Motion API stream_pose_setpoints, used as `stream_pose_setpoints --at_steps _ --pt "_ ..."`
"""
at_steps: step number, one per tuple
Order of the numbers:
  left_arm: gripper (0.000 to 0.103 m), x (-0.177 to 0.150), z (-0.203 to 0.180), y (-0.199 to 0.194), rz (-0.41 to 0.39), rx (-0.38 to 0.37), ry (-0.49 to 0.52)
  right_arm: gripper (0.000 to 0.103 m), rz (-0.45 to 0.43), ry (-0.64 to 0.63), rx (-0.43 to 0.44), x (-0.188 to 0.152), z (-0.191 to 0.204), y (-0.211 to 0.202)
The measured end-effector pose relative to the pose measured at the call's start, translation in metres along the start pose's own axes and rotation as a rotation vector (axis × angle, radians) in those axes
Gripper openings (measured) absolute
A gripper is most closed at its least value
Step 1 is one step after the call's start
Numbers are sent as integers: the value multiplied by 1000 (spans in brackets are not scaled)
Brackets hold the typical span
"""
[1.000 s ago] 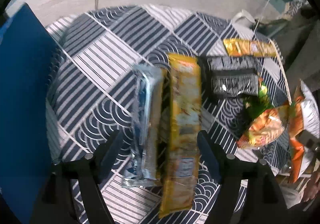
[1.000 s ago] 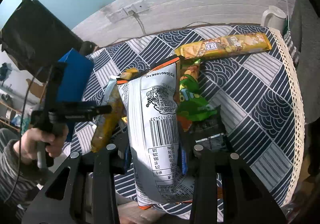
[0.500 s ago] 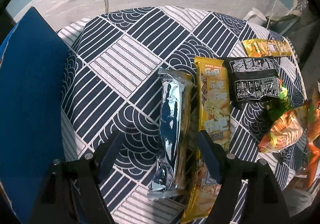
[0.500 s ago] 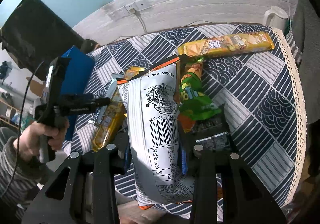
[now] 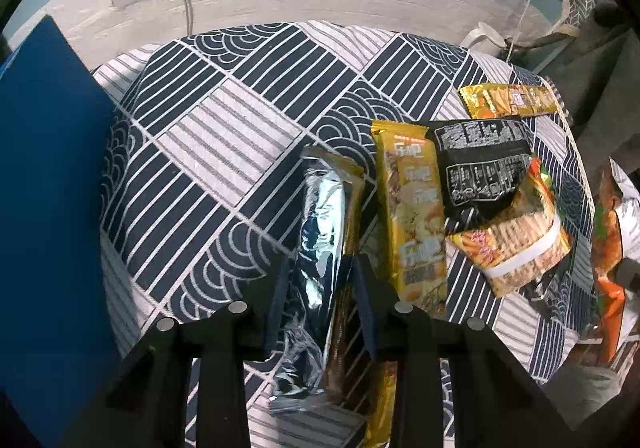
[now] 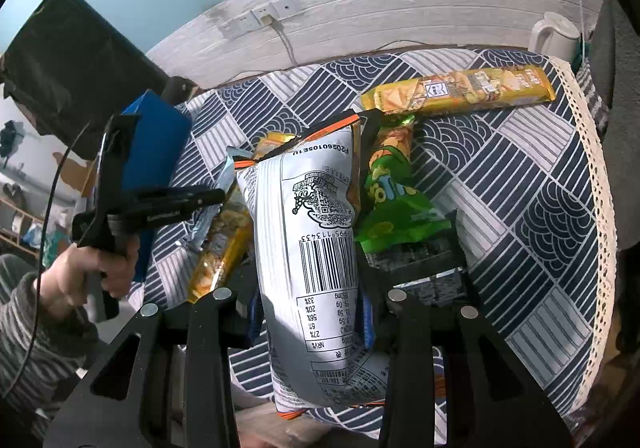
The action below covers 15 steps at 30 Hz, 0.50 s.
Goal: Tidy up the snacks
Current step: 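Grasp the silver foil bar with the left gripper while the right holds the white bag, then carry the silver bar and white bag into the box and release both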
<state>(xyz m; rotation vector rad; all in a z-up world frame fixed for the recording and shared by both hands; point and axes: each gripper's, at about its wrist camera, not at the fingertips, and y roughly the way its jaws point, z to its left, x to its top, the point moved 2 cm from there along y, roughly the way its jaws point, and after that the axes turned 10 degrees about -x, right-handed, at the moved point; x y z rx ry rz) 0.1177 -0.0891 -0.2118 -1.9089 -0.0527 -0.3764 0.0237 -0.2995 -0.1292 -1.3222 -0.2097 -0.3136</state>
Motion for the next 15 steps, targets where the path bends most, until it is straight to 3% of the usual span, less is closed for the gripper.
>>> stream_pose_setpoints --at_steps 4,7,9,10,15 --pt "53 -4 -1 5 18 21 29 35 7 -3 -1 0 2 3" --pt "55 -7 -9 15 37 54 87 35 7 -8 -2 1 5 4" --pt "49 -7 -10 14 23 68 104 35 6 -12 -6 2 7 4" --pt "32 -7 -10 15 32 55 100 35 3 -14 -8 3 8 3" --pt "30 -7 -11 8 23 68 110 35 -7 -16 -21 6 10 -1"
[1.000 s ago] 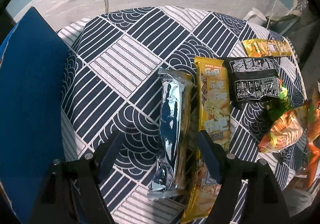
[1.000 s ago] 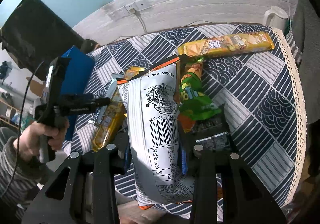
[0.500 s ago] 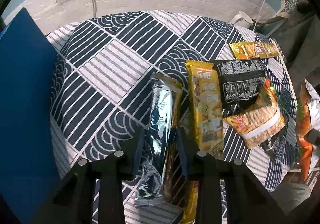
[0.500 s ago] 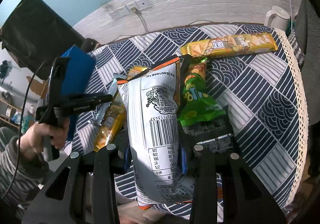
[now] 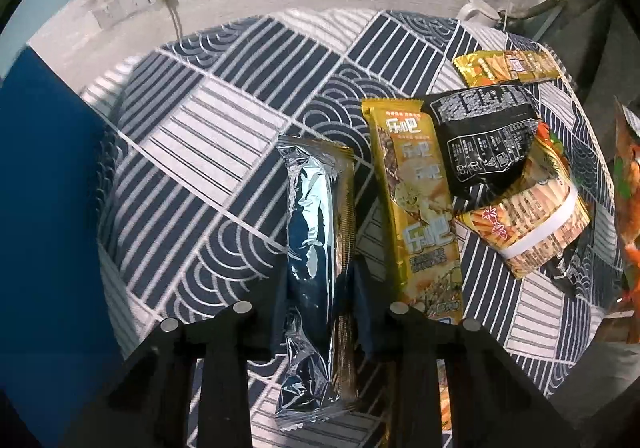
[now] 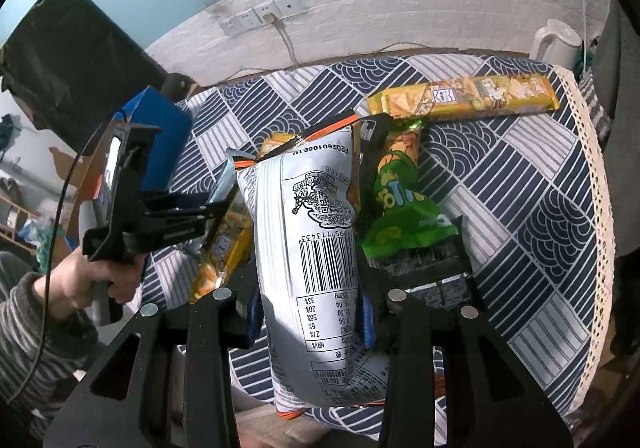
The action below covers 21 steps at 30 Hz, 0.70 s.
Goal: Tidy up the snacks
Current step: 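Carry the silver bar and white bag into the box and release both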
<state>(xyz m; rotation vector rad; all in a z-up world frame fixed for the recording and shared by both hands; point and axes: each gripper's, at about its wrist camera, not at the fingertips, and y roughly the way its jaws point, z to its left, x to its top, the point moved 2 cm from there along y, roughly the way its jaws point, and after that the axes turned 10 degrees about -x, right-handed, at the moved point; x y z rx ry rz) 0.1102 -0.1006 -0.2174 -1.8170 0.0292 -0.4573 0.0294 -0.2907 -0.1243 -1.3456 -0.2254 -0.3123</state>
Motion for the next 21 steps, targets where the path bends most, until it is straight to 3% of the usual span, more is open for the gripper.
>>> stream_pose_setpoints --at_steps 13,21 --pt "30 2 -6 -67 -94 46 81 35 -35 -29 -25 16 27 -12" --pt "30 -9 6 -113 -138 40 75 35 -64 -67 -21 31 60 -22"
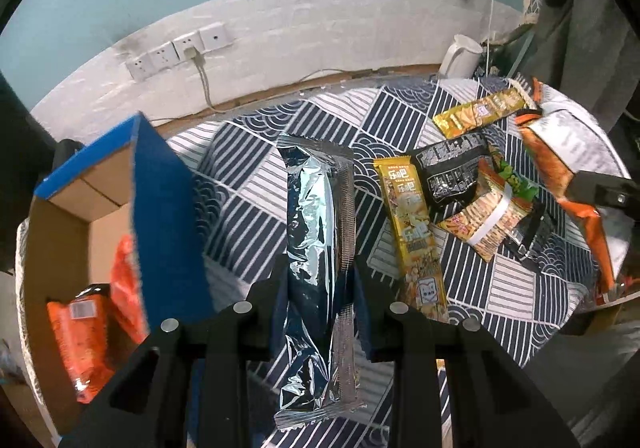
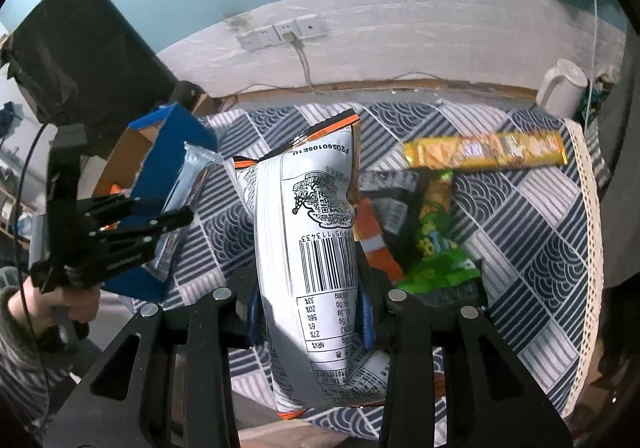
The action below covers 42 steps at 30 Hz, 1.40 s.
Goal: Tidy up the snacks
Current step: 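Carry the silver bar and white bag into the box and release both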
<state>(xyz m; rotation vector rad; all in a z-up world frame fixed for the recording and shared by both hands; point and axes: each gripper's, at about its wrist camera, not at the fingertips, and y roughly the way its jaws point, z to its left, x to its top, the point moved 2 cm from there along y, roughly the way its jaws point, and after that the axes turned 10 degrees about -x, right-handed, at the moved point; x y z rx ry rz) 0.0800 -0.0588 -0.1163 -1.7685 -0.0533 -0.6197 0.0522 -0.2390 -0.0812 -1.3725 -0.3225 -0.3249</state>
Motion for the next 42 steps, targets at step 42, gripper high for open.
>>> stream_pose_setpoints --at_steps 42 --pt "30 -75 187 -94 -113 96 -232 35 145 -292 139 63 264 85"
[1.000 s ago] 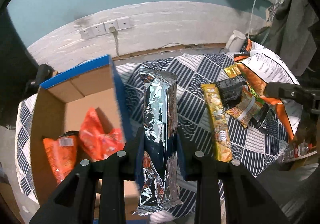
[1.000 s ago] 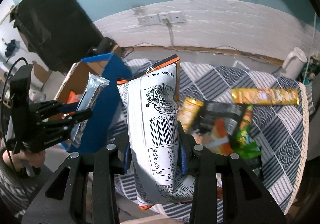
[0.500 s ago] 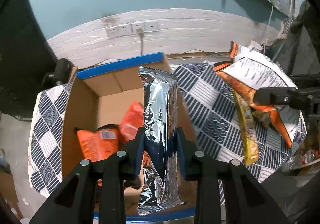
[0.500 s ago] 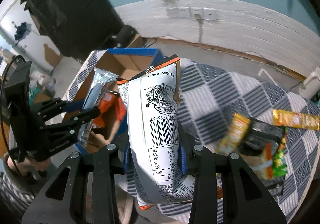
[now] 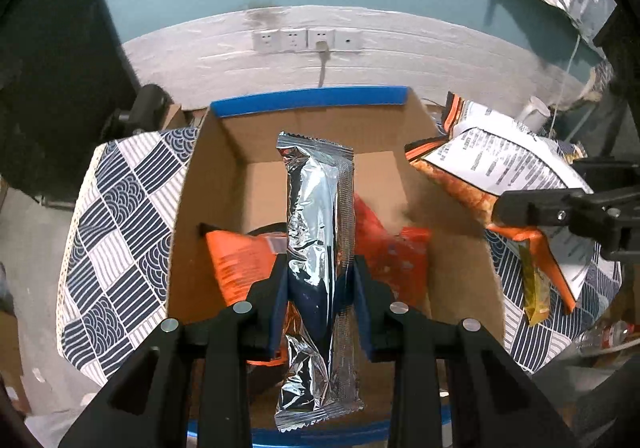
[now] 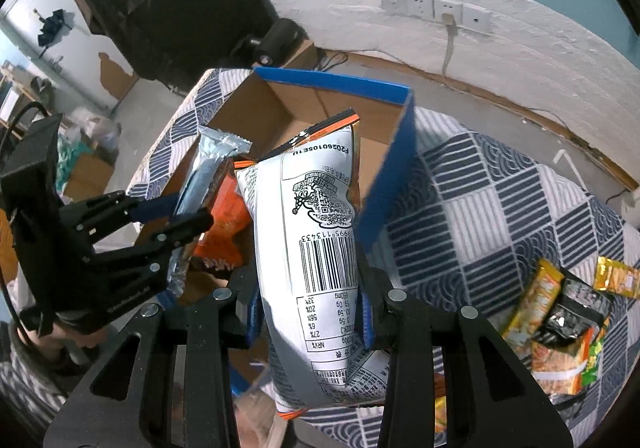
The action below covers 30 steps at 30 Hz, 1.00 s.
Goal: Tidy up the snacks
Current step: 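Carry the silver bar and white bag into the box and release both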
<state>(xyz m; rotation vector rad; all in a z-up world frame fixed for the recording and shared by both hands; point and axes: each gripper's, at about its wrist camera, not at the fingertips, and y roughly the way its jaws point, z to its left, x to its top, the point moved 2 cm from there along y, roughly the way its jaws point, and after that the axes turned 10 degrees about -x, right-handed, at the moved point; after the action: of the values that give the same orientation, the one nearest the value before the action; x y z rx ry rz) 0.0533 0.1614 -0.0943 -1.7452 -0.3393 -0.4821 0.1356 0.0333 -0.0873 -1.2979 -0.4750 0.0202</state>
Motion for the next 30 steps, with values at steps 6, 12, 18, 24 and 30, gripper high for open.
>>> stream_pose_setpoints --at_steps 6,12,18,24,30 --pt "30 -4 12 9 33 -47 -66 39 12 24 11 13 10 10" --pt "66 -3 9 7 15 17 -47 55 -7 39 17 16 10 5" --pt "71 0 -2 1 0 14 -20 55 -26 41 -24 8 -4 -6" --pt "71 4 -24 1 1 -7 15 60 -23 69 -80 -13 -32 -15" --pt "71 9 -56 4 13 -44 55 60 -19 124 -122 -38 -71 -28"
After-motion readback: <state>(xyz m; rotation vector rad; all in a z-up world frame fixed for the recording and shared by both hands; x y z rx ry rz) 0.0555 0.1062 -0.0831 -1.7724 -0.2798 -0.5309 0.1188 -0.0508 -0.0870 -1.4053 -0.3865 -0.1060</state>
